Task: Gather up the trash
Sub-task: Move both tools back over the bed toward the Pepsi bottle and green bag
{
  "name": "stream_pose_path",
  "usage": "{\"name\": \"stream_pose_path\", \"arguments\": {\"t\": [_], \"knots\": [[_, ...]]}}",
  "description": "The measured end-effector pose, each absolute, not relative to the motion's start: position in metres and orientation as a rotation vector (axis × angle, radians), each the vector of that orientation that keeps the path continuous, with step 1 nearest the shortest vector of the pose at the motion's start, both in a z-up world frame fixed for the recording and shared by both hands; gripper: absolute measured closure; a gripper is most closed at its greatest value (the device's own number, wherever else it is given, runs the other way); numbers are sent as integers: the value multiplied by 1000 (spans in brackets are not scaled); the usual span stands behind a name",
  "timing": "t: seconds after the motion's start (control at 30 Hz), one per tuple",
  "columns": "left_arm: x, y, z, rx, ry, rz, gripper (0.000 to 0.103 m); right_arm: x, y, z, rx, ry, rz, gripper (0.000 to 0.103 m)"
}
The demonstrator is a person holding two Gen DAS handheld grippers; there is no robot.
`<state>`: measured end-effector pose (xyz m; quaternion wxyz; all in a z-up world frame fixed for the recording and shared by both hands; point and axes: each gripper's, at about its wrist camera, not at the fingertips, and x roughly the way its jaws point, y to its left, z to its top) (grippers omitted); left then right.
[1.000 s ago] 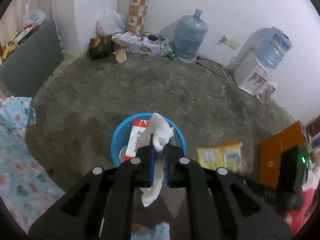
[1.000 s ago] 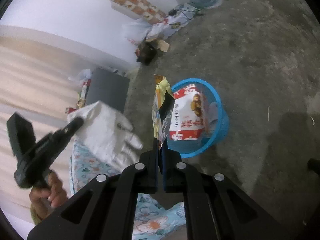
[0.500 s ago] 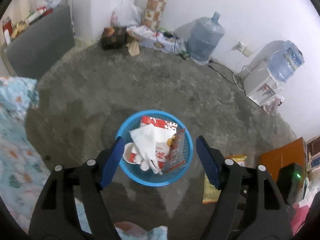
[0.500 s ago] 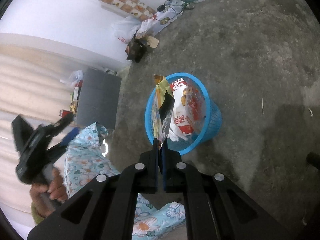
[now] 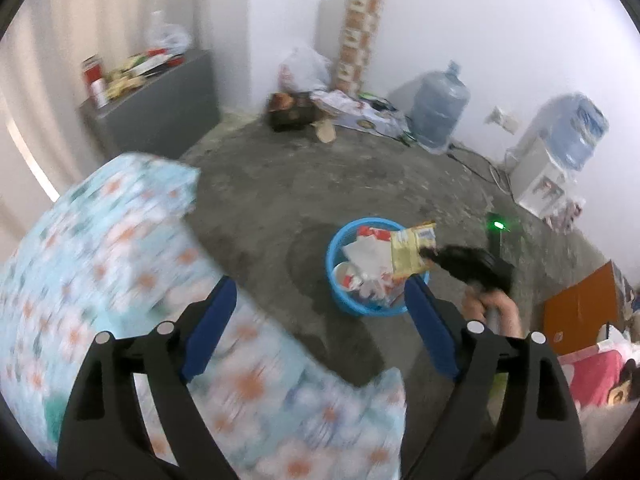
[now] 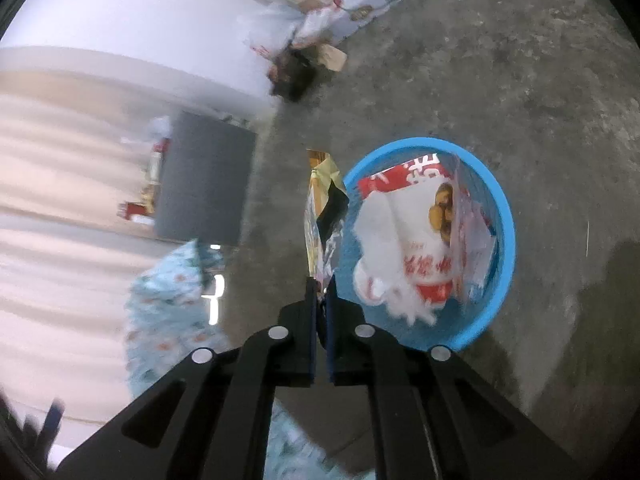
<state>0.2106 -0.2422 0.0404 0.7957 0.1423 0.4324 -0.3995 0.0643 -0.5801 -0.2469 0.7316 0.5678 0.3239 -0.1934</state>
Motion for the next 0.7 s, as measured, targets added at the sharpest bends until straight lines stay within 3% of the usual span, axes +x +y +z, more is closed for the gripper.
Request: {"name": "stream_pose_path", "arguments": {"t": [0.07, 0.17, 0.27, 0.53, 0.6, 0.7], "knots": [[206, -199, 43, 265, 930, -809, 21, 77, -589, -274, 1231, 829, -517, 54], [200, -147, 44, 228, 909, -726, 21, 77, -591, -287, 1178, 948, -656, 54], [196, -104, 45, 199, 884, -643, 21, 66, -581, -262, 1092, 905, -665, 52], [186, -7, 79, 19, 765, -458, 21, 35, -551, -164, 924, 781, -614, 49], [180, 19, 91, -4, 718, -396, 20, 34, -532, -133, 864, 747, -565, 42], [169, 64, 102, -42, 673, -287, 20, 47, -496, -95, 805, 724, -420, 40]]}}
